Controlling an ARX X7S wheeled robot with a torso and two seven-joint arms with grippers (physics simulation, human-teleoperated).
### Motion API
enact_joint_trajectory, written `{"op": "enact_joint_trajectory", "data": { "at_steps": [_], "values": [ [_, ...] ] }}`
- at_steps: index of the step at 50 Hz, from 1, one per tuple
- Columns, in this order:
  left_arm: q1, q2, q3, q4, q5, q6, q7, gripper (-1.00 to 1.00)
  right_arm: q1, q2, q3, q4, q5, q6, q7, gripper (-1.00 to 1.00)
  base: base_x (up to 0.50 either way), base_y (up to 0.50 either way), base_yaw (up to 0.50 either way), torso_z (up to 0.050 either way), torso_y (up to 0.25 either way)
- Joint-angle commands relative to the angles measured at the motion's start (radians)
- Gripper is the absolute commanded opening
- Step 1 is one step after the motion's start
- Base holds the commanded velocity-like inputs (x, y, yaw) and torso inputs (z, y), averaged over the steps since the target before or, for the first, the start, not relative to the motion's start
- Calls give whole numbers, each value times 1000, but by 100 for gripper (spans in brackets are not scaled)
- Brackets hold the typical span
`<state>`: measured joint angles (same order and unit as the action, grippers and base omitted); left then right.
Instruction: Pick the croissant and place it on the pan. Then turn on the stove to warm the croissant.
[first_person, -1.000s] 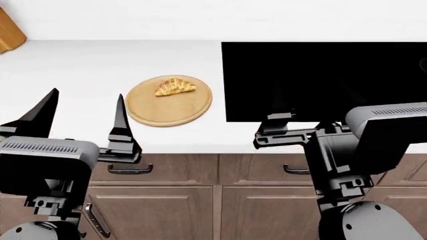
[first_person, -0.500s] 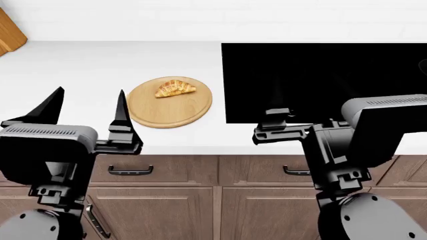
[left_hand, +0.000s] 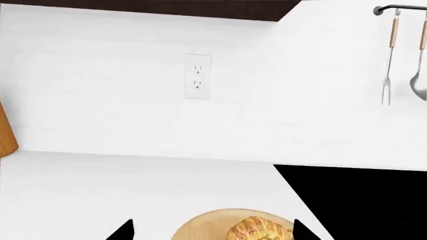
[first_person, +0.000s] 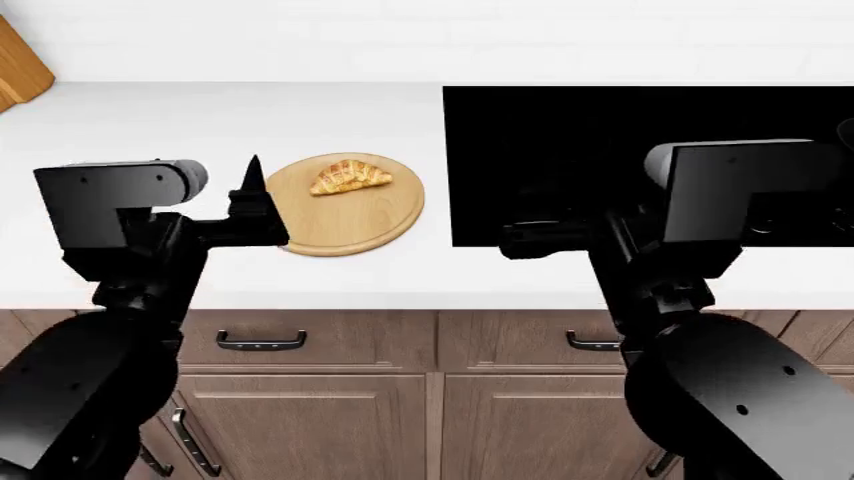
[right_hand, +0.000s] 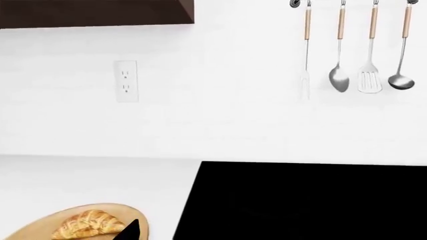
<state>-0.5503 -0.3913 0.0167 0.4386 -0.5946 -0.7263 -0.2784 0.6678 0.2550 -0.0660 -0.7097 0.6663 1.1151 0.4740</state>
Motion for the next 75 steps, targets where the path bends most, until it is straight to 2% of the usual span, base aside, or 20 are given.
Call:
{"op": "enact_joint_trajectory", "data": {
  "at_steps": [1,8,12,16,20,39,75],
  "values": [
    [-112,0,21,-118,-25,-77,5,100,42,10,-25,43,-3,9,1,100,0,0,0,0,0],
    [-112,-1,22,-119,-27,-76,4,100,43,12,-26,43,1,7,4,100,0,0,0,0,0],
    [-204,-7,84,-194,18,-52,47,100,91,2,-33,112,-18,7,13,100,0,0,0,0,0],
    [-232,-12,123,-247,46,-23,83,100,110,5,-54,138,-33,-13,3,100,0,0,0,0,0],
    [-256,7,84,-273,9,-65,58,100,116,2,-83,194,-68,-74,-14,100,0,0,0,0,0],
    [-273,-8,96,-280,-2,-100,59,100,68,9,-81,206,-55,-122,-37,100,2,0,0,0,0],
    [-265,-6,105,-298,-8,-75,70,100,135,60,-114,312,-79,-157,-82,100,108,0,0,0,0]
  ]
}}
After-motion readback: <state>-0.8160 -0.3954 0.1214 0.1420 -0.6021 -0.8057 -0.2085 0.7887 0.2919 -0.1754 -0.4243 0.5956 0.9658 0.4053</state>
